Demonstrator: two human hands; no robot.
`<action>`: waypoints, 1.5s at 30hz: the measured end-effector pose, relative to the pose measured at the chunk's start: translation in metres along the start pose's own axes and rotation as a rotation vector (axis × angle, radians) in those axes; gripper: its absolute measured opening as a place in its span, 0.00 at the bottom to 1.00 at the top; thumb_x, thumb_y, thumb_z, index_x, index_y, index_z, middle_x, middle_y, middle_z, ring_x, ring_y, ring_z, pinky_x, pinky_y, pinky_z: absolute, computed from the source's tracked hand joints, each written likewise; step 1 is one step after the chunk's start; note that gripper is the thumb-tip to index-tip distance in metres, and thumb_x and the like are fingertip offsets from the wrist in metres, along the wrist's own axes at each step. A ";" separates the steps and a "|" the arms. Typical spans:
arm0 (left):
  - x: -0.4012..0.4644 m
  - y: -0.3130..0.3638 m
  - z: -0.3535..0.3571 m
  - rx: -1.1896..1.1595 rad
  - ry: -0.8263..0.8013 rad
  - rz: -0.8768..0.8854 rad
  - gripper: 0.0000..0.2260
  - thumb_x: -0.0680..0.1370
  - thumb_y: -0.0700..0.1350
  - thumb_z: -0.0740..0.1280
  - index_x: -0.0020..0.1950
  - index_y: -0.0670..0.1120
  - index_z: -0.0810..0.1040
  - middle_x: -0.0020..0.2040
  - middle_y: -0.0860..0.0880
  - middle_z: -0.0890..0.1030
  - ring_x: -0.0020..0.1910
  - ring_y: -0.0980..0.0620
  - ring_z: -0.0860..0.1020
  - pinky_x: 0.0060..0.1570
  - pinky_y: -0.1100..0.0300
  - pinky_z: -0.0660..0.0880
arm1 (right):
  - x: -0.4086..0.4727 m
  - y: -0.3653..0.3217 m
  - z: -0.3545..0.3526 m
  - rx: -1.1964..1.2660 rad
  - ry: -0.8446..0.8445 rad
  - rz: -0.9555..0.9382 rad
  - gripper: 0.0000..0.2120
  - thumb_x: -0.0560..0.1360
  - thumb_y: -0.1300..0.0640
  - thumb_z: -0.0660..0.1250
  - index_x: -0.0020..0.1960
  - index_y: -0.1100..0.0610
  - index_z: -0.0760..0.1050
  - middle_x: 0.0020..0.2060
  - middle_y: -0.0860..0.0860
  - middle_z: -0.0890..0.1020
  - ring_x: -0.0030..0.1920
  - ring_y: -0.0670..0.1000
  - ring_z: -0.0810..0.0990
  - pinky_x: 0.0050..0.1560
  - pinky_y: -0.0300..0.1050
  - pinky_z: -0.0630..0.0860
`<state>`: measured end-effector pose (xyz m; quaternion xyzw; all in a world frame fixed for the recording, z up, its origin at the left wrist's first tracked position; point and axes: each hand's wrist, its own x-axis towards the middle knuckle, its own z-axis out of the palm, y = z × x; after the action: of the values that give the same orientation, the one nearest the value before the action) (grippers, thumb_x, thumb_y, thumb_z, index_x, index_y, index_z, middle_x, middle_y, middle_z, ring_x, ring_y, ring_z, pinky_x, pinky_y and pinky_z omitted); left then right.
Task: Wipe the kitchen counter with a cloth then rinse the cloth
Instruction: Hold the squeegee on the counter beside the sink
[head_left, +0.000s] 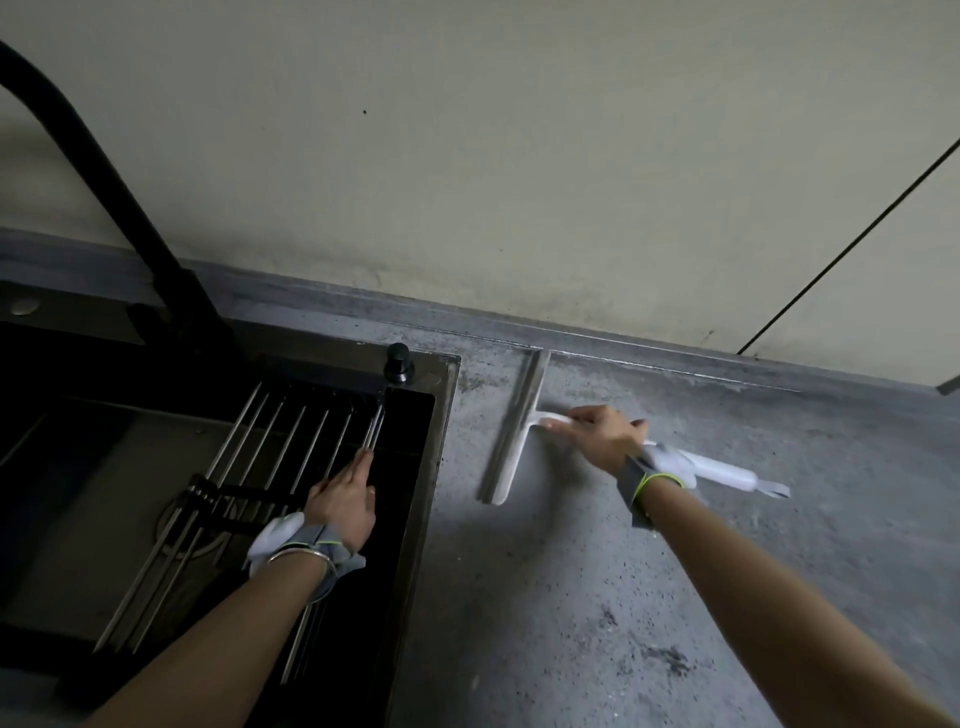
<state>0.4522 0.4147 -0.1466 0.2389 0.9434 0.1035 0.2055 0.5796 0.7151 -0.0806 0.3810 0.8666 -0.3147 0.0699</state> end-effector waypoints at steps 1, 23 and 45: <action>0.001 0.000 0.000 0.008 -0.011 0.001 0.24 0.83 0.46 0.51 0.78 0.49 0.48 0.78 0.54 0.51 0.76 0.56 0.55 0.71 0.56 0.56 | 0.007 -0.001 -0.001 -0.012 -0.021 0.016 0.30 0.51 0.14 0.51 0.41 0.29 0.75 0.48 0.45 0.82 0.66 0.61 0.66 0.63 0.63 0.57; 0.000 0.012 -0.013 0.107 -0.123 -0.019 0.24 0.83 0.49 0.50 0.78 0.46 0.48 0.79 0.51 0.49 0.74 0.49 0.61 0.68 0.56 0.62 | -0.031 -0.053 0.044 -0.226 -0.262 -0.525 0.21 0.67 0.32 0.65 0.51 0.44 0.81 0.43 0.38 0.83 0.47 0.43 0.71 0.50 0.47 0.54; -0.002 0.020 -0.024 0.066 -0.180 -0.044 0.24 0.83 0.50 0.49 0.78 0.47 0.47 0.79 0.51 0.49 0.72 0.46 0.64 0.65 0.56 0.66 | 0.016 -0.003 -0.020 -0.256 -0.085 -0.128 0.26 0.68 0.29 0.59 0.56 0.44 0.79 0.50 0.46 0.81 0.59 0.51 0.72 0.65 0.54 0.55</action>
<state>0.4516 0.4286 -0.1181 0.2332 0.9290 0.0462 0.2836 0.5688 0.7357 -0.0690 0.2991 0.9185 -0.2212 0.1342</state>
